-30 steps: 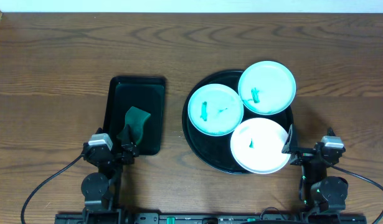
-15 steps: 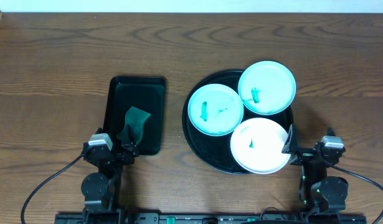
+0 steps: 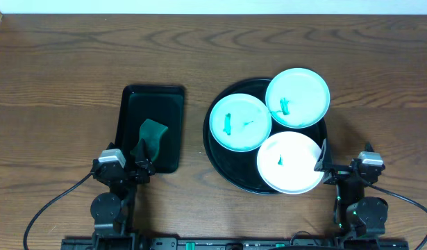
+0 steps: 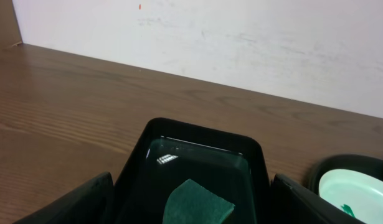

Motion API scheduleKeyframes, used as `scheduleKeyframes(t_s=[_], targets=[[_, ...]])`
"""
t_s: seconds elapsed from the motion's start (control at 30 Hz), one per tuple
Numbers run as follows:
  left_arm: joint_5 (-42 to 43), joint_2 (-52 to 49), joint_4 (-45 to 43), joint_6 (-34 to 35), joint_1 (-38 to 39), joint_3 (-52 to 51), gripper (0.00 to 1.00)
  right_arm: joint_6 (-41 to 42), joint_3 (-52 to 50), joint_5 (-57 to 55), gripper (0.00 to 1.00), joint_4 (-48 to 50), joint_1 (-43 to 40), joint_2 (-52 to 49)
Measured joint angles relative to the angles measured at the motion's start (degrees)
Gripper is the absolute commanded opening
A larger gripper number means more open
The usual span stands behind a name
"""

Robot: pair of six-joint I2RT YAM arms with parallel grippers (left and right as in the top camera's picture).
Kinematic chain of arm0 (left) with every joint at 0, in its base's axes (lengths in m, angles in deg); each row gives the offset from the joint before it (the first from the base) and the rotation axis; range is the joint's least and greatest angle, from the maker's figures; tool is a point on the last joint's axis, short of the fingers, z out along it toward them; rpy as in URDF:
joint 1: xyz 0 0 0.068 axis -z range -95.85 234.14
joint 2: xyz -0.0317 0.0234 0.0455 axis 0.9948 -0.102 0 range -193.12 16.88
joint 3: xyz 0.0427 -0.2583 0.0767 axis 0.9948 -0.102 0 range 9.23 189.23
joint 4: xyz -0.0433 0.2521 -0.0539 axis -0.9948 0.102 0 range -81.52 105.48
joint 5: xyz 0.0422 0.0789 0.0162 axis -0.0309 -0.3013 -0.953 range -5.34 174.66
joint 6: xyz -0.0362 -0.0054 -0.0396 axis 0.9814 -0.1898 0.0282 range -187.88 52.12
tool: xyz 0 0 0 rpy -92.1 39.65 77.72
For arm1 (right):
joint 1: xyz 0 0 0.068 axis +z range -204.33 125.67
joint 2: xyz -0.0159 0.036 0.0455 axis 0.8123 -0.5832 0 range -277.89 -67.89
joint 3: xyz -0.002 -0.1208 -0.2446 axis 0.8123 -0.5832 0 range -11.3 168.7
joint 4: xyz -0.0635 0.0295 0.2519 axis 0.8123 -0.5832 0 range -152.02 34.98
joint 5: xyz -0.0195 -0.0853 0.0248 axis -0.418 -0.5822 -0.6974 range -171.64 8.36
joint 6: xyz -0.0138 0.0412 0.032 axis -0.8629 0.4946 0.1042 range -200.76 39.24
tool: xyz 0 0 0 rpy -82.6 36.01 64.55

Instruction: Clean dirty plates on tray and stack at the side

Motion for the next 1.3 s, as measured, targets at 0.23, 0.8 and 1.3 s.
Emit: scheduleKeyframes(t_s=[0.23, 0.8, 1.3], targets=[[0.0, 0.0, 0.0, 0.0, 0.0, 0.0, 0.8, 0.0, 0.0, 0.0, 0.99, 0.0, 0.0, 0.0], [0.0, 0.0, 0.0, 0.0, 0.0, 0.0, 0.8, 0.7, 0.0, 0.3, 0.99, 0.0, 0.0, 0.0], [0.0, -3.9, 9.2, -4.7, 0.0, 4.2, 0.81, 1.5, 0.5, 9.4, 0.99, -1.6, 0.0, -2.4]])
